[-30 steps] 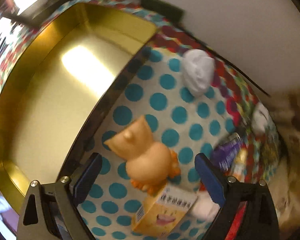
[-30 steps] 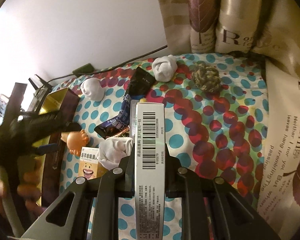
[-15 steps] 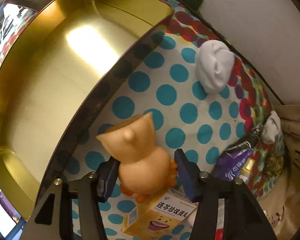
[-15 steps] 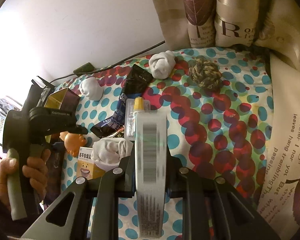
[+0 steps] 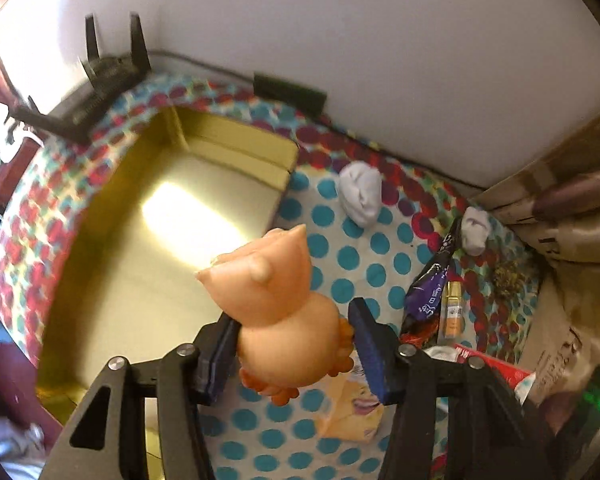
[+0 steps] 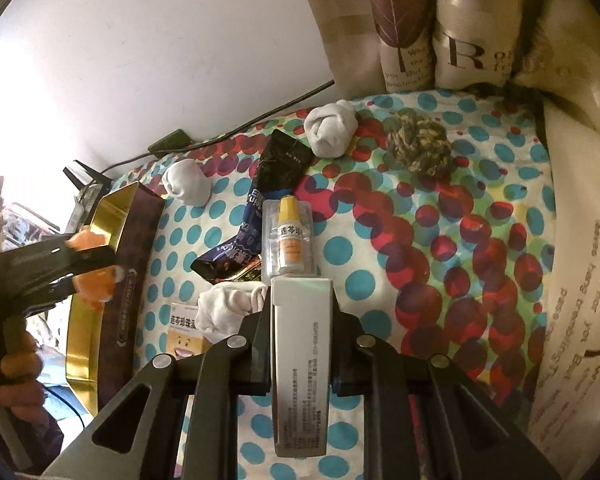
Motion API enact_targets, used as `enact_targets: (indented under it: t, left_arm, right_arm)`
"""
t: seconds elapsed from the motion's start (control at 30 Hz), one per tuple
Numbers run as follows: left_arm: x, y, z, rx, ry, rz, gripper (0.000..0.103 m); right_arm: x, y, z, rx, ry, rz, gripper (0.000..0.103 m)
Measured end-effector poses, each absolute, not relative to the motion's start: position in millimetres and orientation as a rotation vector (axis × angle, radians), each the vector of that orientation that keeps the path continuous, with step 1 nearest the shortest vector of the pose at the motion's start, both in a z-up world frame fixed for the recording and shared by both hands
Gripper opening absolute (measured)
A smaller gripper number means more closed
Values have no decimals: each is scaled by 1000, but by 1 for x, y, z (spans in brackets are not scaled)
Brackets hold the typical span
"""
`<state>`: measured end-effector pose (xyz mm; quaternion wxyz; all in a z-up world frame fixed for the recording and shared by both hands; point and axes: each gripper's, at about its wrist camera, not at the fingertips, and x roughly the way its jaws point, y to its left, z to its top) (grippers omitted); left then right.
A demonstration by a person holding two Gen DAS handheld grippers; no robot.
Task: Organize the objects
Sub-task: 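Lower the toy into the gold tray with the left tool while the right tool releases the box there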
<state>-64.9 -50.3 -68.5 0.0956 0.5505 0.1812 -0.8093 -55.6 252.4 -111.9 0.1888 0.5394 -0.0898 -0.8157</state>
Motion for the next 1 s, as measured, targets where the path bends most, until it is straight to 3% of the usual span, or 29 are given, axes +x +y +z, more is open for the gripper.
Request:
enact_targets:
  t: [0.3, 0.6, 1.0]
  left_arm:
    - [-18, -112, -66, 1569, 312, -2412, 55]
    - [7, -138, -107, 1632, 360, -2373, 56]
    - [30, -154, -98, 1553, 419, -2438, 59]
  right_arm:
    - [-44, 241, -83, 1464, -238, -2364, 19]
    - [-52, 178, -36, 1277, -242, -2297, 19]
    - [-55, 25, -62, 1249, -195, -1924, 19]
